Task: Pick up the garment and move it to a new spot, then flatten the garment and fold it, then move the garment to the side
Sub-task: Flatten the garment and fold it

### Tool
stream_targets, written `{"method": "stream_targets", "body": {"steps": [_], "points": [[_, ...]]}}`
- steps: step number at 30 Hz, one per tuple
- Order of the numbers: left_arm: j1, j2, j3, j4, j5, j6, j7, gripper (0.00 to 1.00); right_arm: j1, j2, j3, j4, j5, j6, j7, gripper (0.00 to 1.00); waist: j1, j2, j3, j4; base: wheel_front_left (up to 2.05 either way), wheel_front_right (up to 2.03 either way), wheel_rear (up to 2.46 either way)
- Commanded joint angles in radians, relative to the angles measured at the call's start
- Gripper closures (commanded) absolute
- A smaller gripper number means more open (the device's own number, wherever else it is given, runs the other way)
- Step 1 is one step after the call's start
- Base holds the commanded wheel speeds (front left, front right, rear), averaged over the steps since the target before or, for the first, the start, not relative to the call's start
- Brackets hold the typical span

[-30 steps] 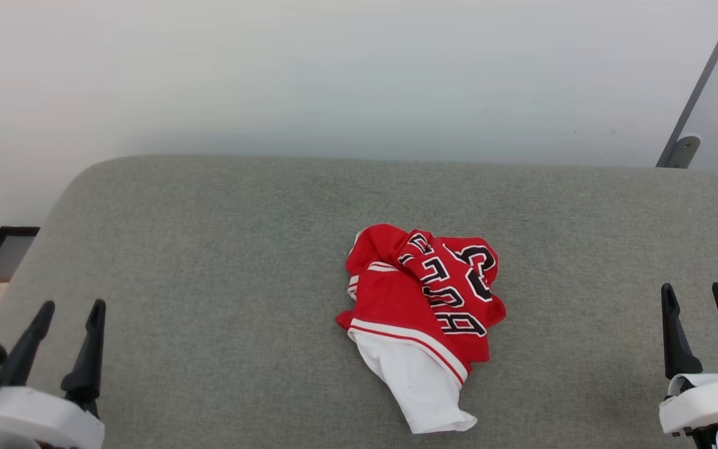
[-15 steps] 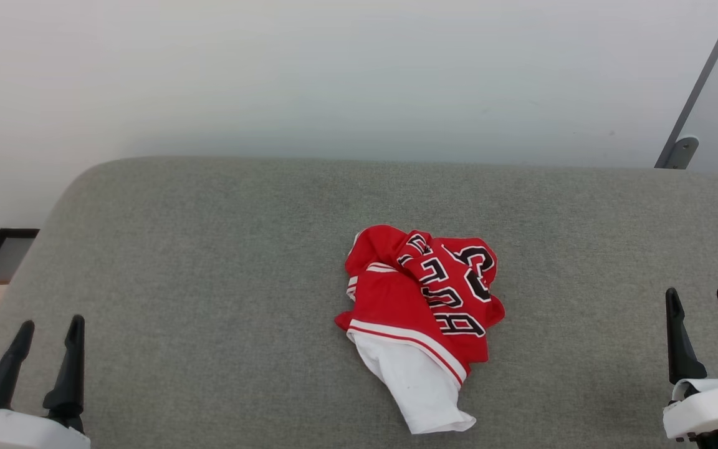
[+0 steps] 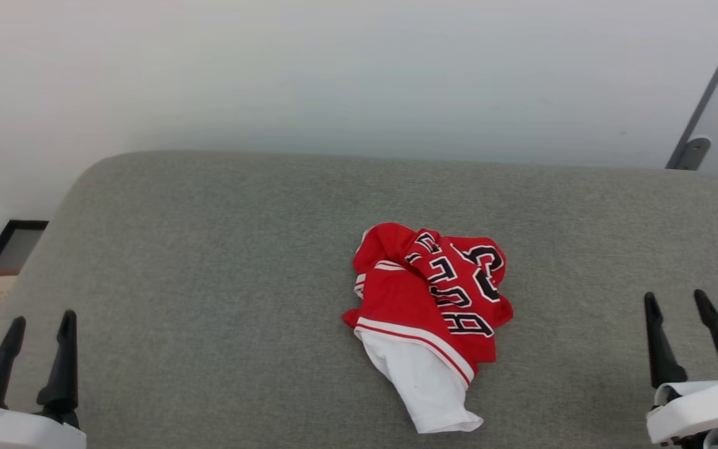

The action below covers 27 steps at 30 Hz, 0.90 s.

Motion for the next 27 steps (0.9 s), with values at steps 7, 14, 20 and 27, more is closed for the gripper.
{"method": "stream_targets", "body": {"steps": [7,14,20,27], "points": [[-0.013,-0.008,0.006,-0.018,0.016,0.014,0.000,0.00,-0.013,-0.012,0.119,0.009,0.039,-0.001,0.008,0.00,0.0000,-0.0001,0.009,0.058,0.00,0.00,0.00],[-0.018,-0.016,-0.011,-0.031,0.023,0.016,0.005,0.00,-0.034,-0.047,0.297,-0.002,0.112,-0.001,0.082,0.00,0.0000,-0.0001,0.020,0.110,0.00,0.00,0.00],[-0.034,-0.027,-0.030,-0.023,0.026,0.010,0.006,0.00,-0.050,-0.085,0.433,-0.015,0.191,-0.001,0.194,0.00,0.0000,-0.0001,0.037,0.148,0.00,0.00,0.00],[-0.058,-0.047,-0.051,-0.004,0.030,-0.002,0.005,0.00,-0.060,-0.134,0.532,-0.018,0.251,-0.001,0.360,0.00,0.0000,-0.0001,0.058,0.181,0.00,0.00,0.00]]}}
